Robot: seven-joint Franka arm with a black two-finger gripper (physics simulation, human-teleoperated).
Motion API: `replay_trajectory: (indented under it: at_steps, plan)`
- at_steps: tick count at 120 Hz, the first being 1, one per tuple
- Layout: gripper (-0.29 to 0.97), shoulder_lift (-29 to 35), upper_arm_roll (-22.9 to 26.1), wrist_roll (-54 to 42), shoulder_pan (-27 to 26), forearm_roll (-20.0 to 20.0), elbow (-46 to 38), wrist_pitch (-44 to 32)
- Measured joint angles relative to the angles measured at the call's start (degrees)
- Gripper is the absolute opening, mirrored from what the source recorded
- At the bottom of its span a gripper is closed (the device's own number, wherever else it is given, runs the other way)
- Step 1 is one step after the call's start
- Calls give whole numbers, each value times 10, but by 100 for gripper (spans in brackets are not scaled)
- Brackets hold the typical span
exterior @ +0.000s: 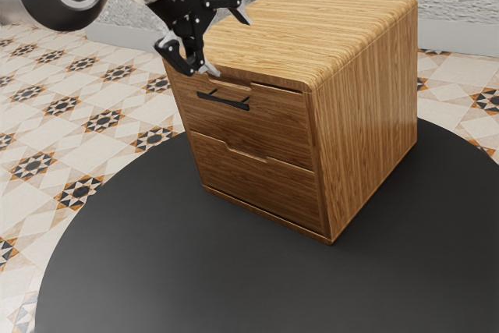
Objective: Pull the drawer handle with one arm to open the drawer
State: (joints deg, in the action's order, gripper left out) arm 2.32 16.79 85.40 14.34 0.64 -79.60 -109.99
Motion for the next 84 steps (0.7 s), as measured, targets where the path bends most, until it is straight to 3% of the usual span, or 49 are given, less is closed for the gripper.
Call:
replay_trajectory:
  at_steps: [34,56,84]
  plan:
    - [48,-1,-8,-13,3,3,-14,-18]
    - [40,95,-31,-16,5,15,-151,-47]
    - [34,104,-62,-15,10,33,-212,-124]
